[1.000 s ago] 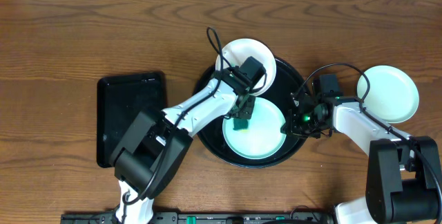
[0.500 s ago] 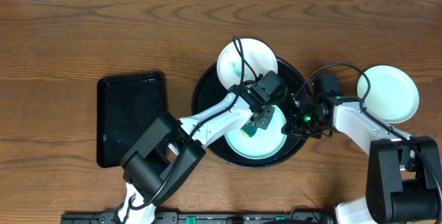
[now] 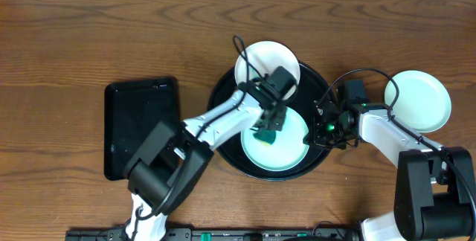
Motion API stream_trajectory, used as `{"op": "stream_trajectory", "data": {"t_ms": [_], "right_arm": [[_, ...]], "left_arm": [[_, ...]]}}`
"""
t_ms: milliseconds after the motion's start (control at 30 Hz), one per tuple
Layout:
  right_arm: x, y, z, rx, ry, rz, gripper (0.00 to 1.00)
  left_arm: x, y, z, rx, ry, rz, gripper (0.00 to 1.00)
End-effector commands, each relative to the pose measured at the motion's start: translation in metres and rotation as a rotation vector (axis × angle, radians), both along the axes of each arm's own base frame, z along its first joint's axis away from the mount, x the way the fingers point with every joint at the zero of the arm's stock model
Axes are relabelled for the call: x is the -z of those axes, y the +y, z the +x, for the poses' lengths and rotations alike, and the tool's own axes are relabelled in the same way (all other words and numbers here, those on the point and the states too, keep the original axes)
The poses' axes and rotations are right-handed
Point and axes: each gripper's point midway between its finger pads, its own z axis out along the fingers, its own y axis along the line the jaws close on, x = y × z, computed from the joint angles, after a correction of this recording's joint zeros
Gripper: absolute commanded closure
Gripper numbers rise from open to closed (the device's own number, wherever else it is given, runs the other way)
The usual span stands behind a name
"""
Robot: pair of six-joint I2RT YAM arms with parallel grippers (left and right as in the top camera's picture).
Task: Clean dirty plates on tray and stack at the side
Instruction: 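Scrub the lower plate with the sponge while the right gripper holds its rim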
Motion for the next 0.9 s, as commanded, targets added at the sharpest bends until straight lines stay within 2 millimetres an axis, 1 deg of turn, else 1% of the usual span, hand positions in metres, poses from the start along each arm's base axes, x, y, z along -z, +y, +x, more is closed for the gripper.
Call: {"op": "stream_trajectory", "data": {"t_ms": [0,133,200,400,467,533,667,767,800,867], "right_arm": [[0.018,-0.014,-0.014,0.008,0.059,-0.091,0.99],[0.018,-0.014,-0.012,0.008,0.05,-0.09,0.99],[0.018,-0.014,-0.011,0.009,0.047,-0.09,0.99],[0.018,-0.014,-0.011,0.009,0.045,-0.09,0.99],[0.018,-0.014,-0.011,0.009,0.045,-0.09,0.99],[0.018,-0.014,-0.011,0.009,0.045,-0.09,0.99],[0.018,-0.014,-0.012,0.008,0.048,-0.09,0.99],[0.018,-0.014,-0.012,0.008,0.05,-0.09,0.99],[0.018,-0.014,-0.013,0.008,0.054,-0.09,0.99],[0.018,-0.014,-0.014,0.007,0.059,-0.091,0.99]], "left_arm": [[0.039,0.078,0.008,-0.145,0.057,0.246,0.93],[0.04,0.088,-0.003,-0.144,0.101,0.283,0.93],[0.039,0.092,-0.011,-0.137,0.128,0.307,0.93],[0.034,0.101,-0.045,-0.078,0.224,0.395,0.93],[0.032,0.097,-0.055,-0.011,0.25,0.393,0.93],[0.031,0.086,-0.065,0.073,0.276,0.362,0.93],[0.031,0.057,-0.084,0.203,0.305,0.272,0.93],[0.032,0.028,-0.094,0.265,0.301,0.181,0.93],[0.031,0.01,-0.1,0.293,0.3,0.116,0.93],[0.029,-0.008,-0.104,0.316,0.303,0.043,0.93]]}}
